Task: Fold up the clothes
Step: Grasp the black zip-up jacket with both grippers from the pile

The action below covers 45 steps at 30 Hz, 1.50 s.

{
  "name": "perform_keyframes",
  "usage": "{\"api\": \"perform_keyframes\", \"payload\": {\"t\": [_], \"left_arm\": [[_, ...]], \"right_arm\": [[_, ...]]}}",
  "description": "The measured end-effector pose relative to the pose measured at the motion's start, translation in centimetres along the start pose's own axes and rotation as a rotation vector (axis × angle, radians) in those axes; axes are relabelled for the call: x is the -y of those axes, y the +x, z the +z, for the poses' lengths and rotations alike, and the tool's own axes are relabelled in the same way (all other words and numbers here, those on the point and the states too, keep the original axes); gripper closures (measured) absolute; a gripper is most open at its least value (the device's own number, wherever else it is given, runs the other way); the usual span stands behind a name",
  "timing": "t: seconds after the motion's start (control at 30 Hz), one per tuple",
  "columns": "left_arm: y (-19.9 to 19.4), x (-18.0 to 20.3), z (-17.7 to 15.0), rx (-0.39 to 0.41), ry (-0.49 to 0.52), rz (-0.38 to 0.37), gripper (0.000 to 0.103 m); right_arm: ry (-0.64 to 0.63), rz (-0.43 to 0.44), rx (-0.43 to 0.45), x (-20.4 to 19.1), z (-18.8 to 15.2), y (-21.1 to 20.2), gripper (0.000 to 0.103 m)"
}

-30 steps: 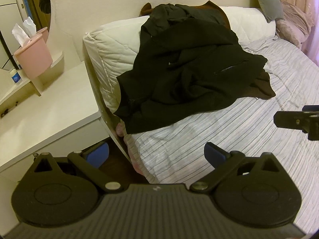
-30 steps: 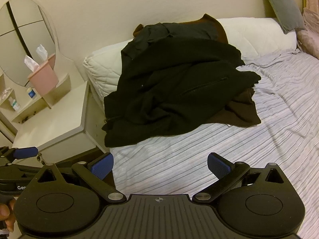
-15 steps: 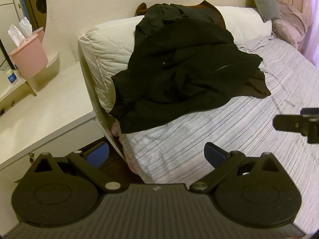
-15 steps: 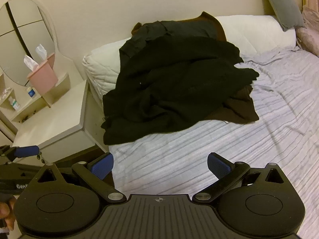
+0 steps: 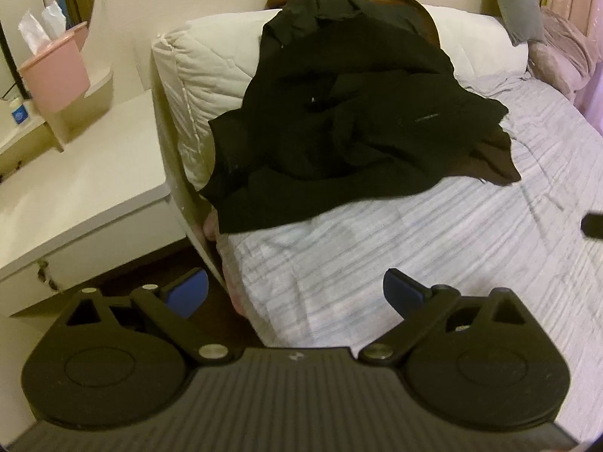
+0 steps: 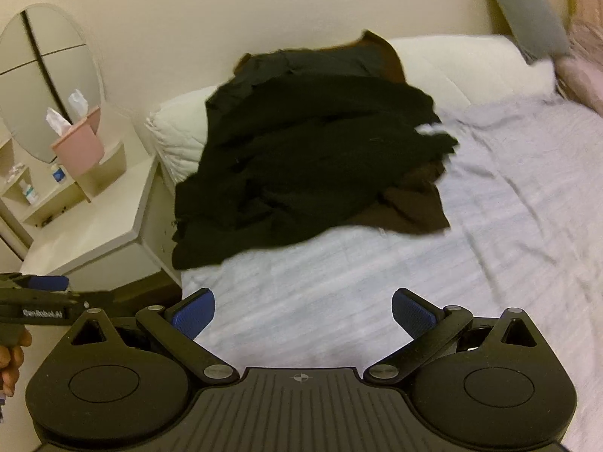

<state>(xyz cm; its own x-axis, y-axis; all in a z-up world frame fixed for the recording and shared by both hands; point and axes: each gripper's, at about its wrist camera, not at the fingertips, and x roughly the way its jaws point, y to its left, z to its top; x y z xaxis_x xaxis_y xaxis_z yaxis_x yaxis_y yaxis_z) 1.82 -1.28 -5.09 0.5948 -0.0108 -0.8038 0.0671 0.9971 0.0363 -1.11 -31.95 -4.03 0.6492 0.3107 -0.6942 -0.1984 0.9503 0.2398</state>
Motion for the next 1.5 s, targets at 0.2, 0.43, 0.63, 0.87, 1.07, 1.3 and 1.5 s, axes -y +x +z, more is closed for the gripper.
{"api": "perform_keyframes", "payload": {"t": [0.2, 0.43, 0.63, 0.87, 1.07, 1.3, 1.5], "left_arm": [[7.9, -1.9, 3.9, -0.018, -0.040, -0.080, 0.005], [16.4, -2.6, 7.3, -0.010, 0.010, -0.145, 0.005], [19.9, -4.0, 7.1, -0.006, -0.011, -0.179, 0.005], [21.7, -7.1, 5.6, -0.036, -0.094, -0.169, 0.005], [21.8, -8.3, 4.6, -0.045, -0.105, -0.177, 0.005], [22.1, -9.6, 6.0, -0.023, -0.216, -0.207, 0.005], [23.2, -6.2, 9.0, -0.002, -0.065, -0.320, 0.013]], "right_arm": [[-0.192, 0.010, 0.002, -1.9, 5.8, 5.8, 0.000], [-0.671, 0.070, -0.026, -8.7, 14.8, 19.1, 0.000], [-1.053, 0.158, -0.094, -14.4, 19.4, 32.0, 0.000], [-1.397, 0.035, -0.299, -15.5, 18.1, 41.9, 0.031], [-1.305, 0.069, -0.208, -12.5, 18.1, 34.9, 0.085], [-1.101, 0.000, -0.005, -4.7, 18.5, 22.3, 0.093], [-0.930, -0.131, 0.086, 1.1, 18.1, 14.2, 0.093]]}}
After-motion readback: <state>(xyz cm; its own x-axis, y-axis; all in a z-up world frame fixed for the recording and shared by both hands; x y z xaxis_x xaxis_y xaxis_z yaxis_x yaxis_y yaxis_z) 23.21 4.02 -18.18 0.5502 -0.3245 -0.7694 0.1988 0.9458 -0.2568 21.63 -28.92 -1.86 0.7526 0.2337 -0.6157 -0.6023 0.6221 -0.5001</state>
